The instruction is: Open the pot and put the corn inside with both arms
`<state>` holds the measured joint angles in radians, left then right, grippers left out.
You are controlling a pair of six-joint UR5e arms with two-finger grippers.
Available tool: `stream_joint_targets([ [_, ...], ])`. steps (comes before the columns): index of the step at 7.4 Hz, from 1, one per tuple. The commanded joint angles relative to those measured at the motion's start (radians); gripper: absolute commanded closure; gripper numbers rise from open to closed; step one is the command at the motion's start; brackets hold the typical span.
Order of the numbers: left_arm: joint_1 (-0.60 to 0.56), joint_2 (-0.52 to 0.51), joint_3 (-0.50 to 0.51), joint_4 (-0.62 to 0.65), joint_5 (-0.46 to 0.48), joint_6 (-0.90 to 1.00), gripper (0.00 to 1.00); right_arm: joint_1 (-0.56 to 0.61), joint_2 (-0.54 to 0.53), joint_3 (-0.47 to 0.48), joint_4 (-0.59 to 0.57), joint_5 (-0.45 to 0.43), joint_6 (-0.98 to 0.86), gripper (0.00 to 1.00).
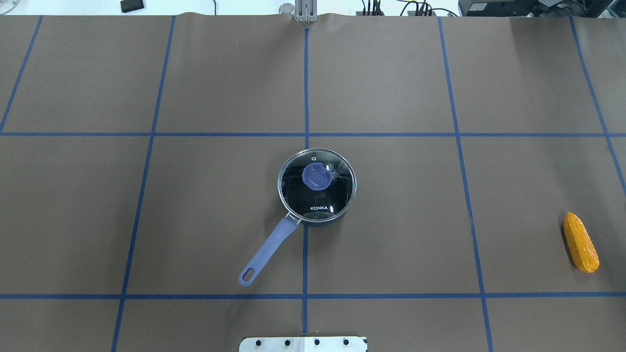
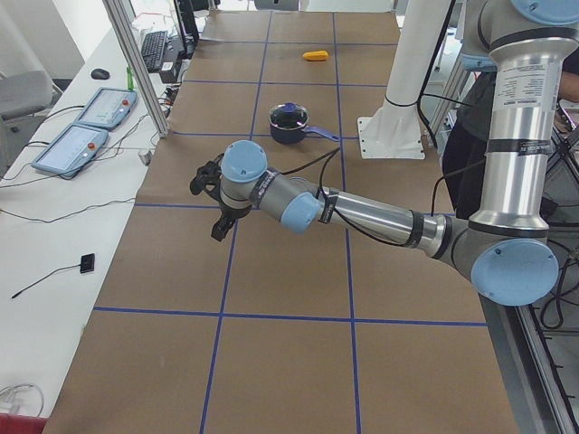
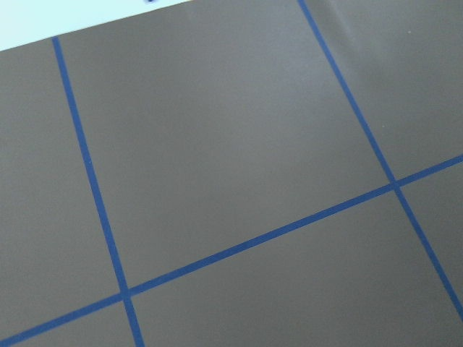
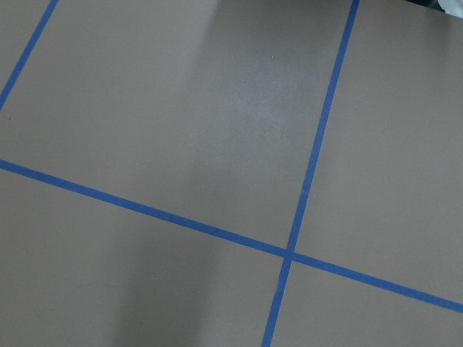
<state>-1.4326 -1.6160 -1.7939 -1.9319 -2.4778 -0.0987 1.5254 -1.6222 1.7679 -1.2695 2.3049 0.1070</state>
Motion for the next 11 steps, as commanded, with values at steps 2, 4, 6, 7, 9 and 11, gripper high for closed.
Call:
stream_joint_targets([
  [2, 0.266, -0.146, -0.016, -0.016, 0.158, -0.394, 0.0, -0.053, 0.012, 0.007, 0.012, -0.002, 0.123, 0.0],
  [4, 0.459, -0.327, -0.018, 0.127, 0.299, -0.635, 0.0, -0.056, 0.012, 0.005, 0.012, -0.002, 0.123, 0.0],
  [6, 0.631, -0.5, -0.015, 0.291, 0.425, -0.813, 0.01, -0.06, 0.01, 0.005, 0.012, -0.002, 0.123, 0.0],
  [7, 0.687, -0.575, -0.013, 0.354, 0.471, -0.885, 0.01, -0.062, 0.01, 0.004, 0.012, -0.002, 0.123, 0.0],
  [9, 0.785, -0.729, -0.01, 0.505, 0.511, -0.99, 0.01, -0.067, 0.012, 0.004, 0.012, -0.002, 0.125, 0.0],
  [11, 0.882, -0.838, 0.084, 0.507, 0.603, -1.096, 0.01, -0.068, 0.012, 0.002, 0.012, -0.004, 0.128, 0.0],
])
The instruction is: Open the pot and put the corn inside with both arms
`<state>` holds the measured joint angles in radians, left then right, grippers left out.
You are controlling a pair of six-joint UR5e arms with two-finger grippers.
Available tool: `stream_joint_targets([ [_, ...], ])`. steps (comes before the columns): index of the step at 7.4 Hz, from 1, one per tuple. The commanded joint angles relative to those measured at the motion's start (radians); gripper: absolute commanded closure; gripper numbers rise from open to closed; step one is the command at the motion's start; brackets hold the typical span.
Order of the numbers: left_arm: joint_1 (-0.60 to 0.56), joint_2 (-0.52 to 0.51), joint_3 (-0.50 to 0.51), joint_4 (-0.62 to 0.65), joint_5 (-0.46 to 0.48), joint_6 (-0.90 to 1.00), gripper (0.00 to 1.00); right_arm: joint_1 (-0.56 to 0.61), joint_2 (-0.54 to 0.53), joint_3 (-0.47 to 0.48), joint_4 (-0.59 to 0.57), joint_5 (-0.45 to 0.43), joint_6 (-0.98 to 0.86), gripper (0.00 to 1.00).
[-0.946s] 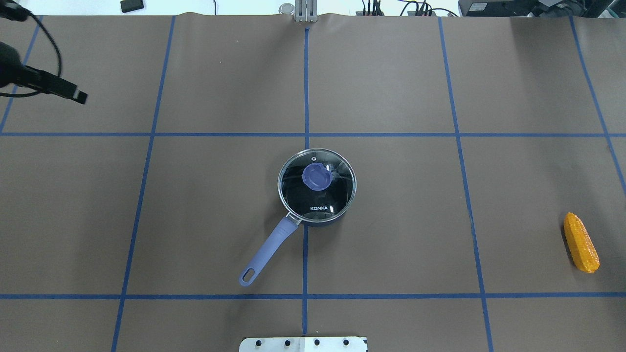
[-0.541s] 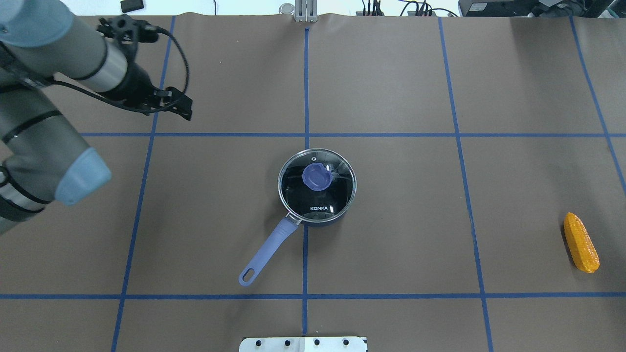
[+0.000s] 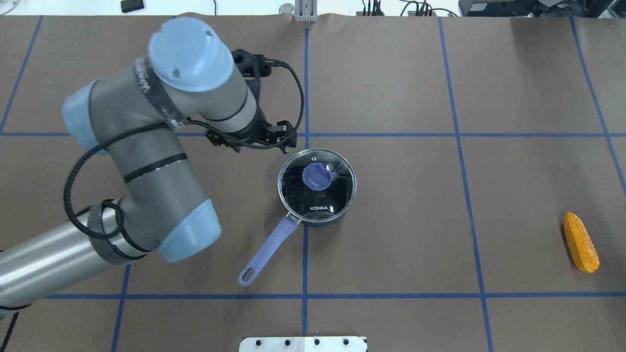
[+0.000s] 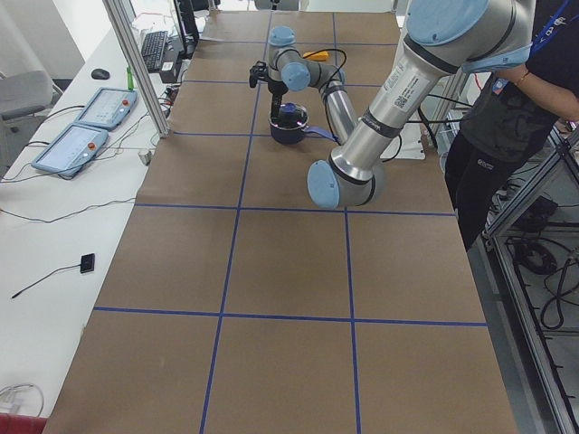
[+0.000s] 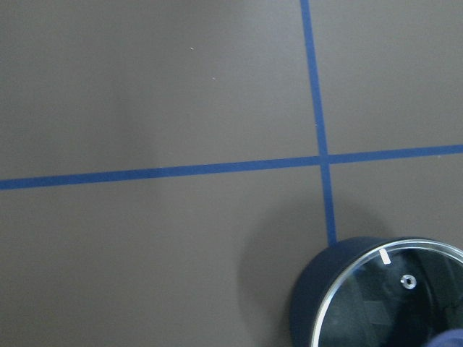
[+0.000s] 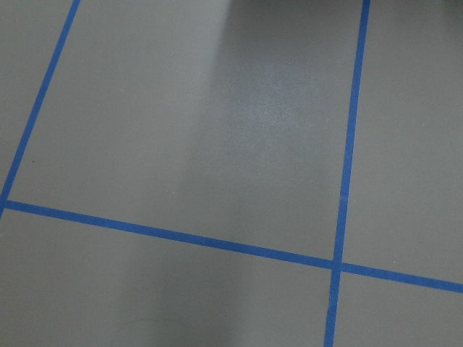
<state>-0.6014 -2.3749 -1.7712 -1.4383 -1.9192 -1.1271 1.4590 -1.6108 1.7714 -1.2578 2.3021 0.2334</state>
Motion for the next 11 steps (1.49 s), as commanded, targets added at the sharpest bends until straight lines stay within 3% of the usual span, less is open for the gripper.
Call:
stream_joint_targets([
  [1, 0.051, -0.148, 0.157, 0.013, 0.046, -0.101, 0.01, -0.002, -0.001, -0.003, 0.0, -0.001, 0.001, 0.0],
  [3, 0.063, -0.208, 0.254, 0.012, 0.054, -0.109, 0.01, -0.003, -0.001, -0.003, 0.0, 0.0, 0.003, 0.0],
  [4, 0.096, -0.199, 0.266, 0.009, 0.107, -0.112, 0.01, -0.003, -0.001, -0.003, 0.0, 0.0, 0.003, 0.0],
  [10, 0.127, -0.184, 0.268, 0.006, 0.117, -0.109, 0.03, -0.009, -0.001, -0.007, 0.0, -0.001, 0.003, 0.0],
  [11, 0.127, -0.185, 0.266, 0.003, 0.117, -0.109, 0.08, -0.011, -0.001, -0.007, 0.0, -0.001, 0.003, 0.0],
])
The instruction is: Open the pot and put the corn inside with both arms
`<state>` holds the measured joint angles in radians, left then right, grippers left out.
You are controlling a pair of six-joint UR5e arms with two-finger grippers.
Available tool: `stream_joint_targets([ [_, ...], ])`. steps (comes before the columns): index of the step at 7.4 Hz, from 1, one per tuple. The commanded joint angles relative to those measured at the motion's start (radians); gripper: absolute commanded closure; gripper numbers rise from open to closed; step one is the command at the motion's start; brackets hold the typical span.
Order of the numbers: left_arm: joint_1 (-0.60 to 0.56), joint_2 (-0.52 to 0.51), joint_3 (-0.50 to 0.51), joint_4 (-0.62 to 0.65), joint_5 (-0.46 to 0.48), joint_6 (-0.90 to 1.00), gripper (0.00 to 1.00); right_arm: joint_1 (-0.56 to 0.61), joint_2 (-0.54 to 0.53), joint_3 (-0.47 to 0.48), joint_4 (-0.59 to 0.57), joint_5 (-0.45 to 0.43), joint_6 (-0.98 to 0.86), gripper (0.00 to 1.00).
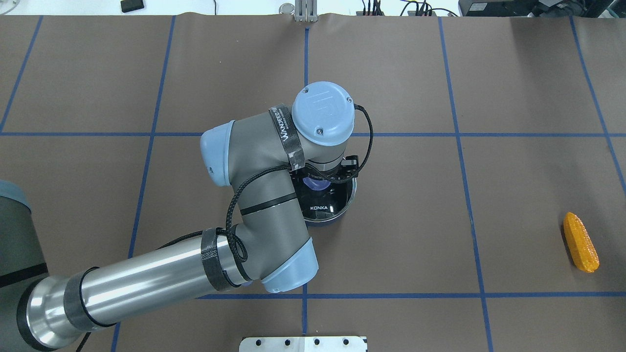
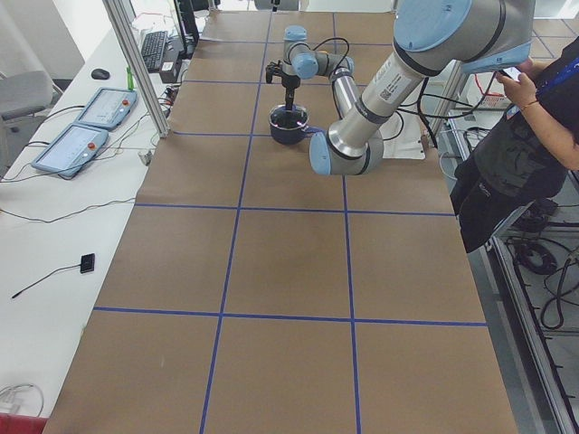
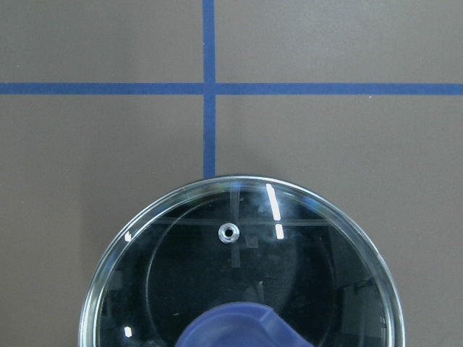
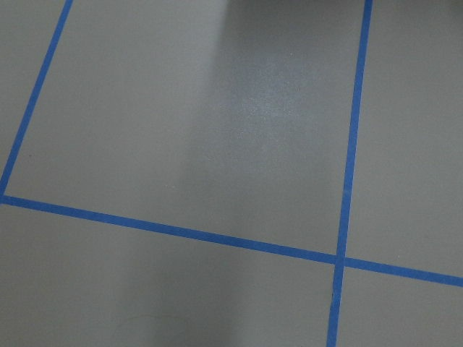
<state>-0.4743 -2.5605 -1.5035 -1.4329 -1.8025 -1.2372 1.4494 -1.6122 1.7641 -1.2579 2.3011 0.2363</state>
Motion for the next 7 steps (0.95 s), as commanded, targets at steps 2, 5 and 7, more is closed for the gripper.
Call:
stream_joint_targets([
  [2, -0.001, 0.002, -0.004, -0.006, 0.002, 0.008, 0.57, -0.001, 0.0, 0.0, 0.0, 0.0, 0.0, 0.0],
  [5, -0.006, 0.016, -0.043, 0.003, 0.002, 0.013, 0.84, -0.001, 0.0, 0.001, 0.0, 0.0, 0.001, 0.0],
  [7, -0.027, 0.084, -0.221, 0.093, -0.005, 0.092, 0.87, -0.001, 0.002, 0.0, 0.0, 0.0, 0.001, 0.0],
])
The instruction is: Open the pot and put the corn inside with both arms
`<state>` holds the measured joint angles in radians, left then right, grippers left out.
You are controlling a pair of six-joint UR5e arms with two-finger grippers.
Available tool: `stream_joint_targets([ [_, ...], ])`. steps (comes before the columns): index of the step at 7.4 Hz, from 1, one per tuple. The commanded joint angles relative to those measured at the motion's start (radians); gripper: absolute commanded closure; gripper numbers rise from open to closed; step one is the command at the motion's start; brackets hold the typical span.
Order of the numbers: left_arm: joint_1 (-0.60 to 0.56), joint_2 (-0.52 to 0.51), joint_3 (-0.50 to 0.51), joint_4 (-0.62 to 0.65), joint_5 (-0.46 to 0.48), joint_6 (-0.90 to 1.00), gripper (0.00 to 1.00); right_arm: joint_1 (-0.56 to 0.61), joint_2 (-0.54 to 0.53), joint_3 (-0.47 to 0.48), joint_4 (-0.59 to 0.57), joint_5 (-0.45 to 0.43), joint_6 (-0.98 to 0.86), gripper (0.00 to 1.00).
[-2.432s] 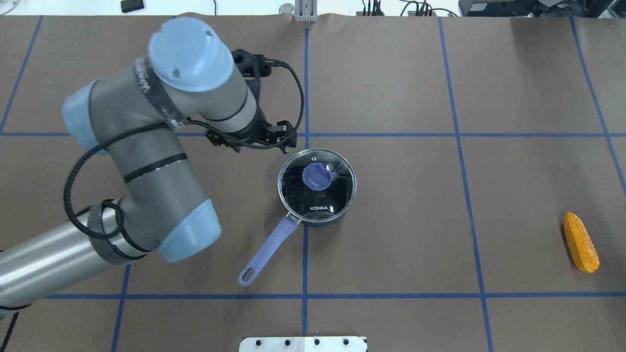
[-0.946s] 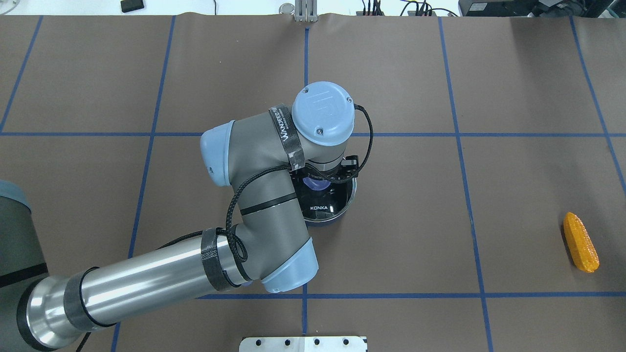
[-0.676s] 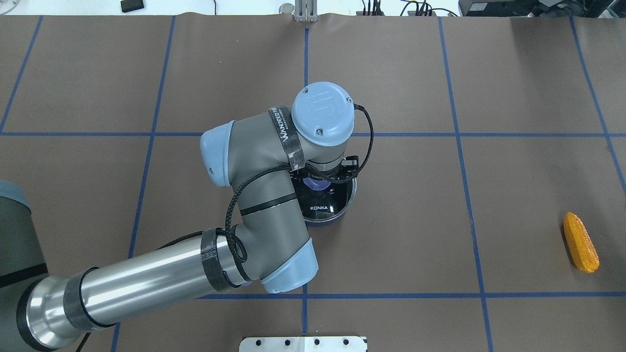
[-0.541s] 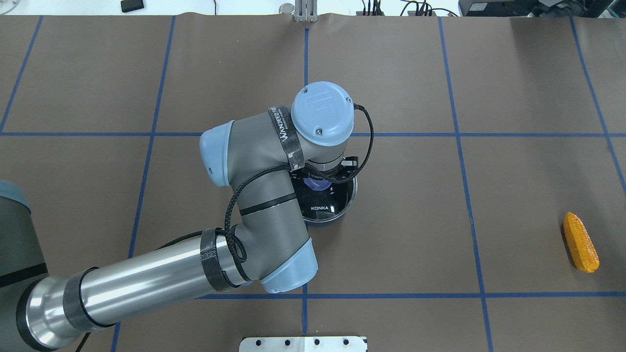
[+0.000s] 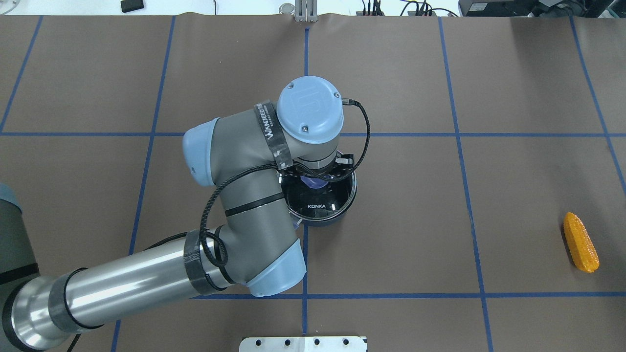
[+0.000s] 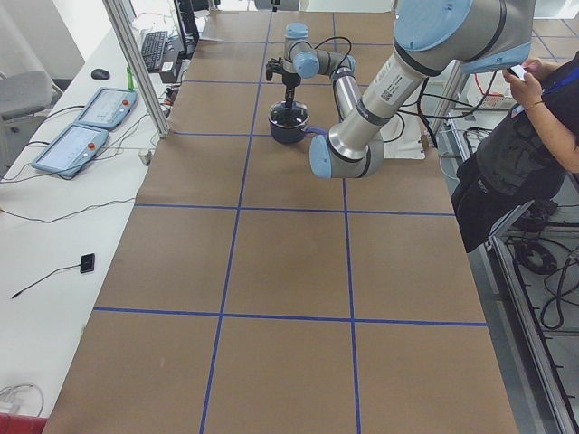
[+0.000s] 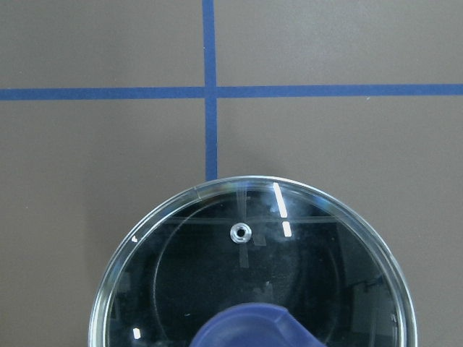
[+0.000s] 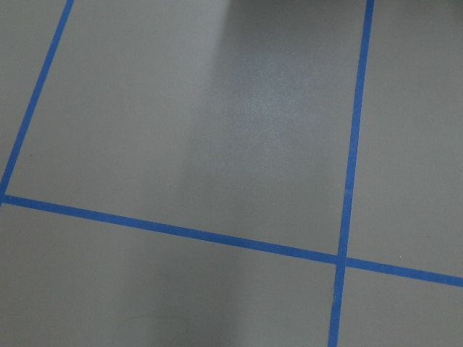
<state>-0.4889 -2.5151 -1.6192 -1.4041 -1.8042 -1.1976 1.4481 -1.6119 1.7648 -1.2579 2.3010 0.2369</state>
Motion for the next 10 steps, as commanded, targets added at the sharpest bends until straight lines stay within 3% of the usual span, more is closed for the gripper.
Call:
stream_joint_targets([
  [1, -0.032, 0.108, -0.239, 0.153, -0.003, 0.164, 0.87, 0.0, 0.0, -0.001, 0.0, 0.0, -0.001, 0.0],
  [2, -0.068, 0.221, -0.358, 0.169, -0.009, 0.261, 0.87, 0.0, 0.0, -0.001, 0.0, 0.0, 0.001, 0.0],
  [4, -0.214, 0.435, -0.48, 0.16, -0.136, 0.541, 0.88, -0.002, 0.0, -0.001, -0.002, 0.0, -0.001, 0.0],
  [7, -0.477, 0.712, -0.499, 0.11, -0.286, 1.073, 0.86, -0.003, -0.003, -0.001, 0.0, 0.0, -0.001, 0.0],
  [8, -0.535, 0.819, -0.486, 0.03, -0.325, 1.189, 0.86, -0.005, -0.005, -0.001, 0.0, 0.0, -0.001, 0.0],
  [10, -0.547, 0.97, -0.406, -0.182, -0.36, 1.221, 0.84, -0.006, -0.005, -0.001, 0.0, -0.002, -0.001, 0.0],
])
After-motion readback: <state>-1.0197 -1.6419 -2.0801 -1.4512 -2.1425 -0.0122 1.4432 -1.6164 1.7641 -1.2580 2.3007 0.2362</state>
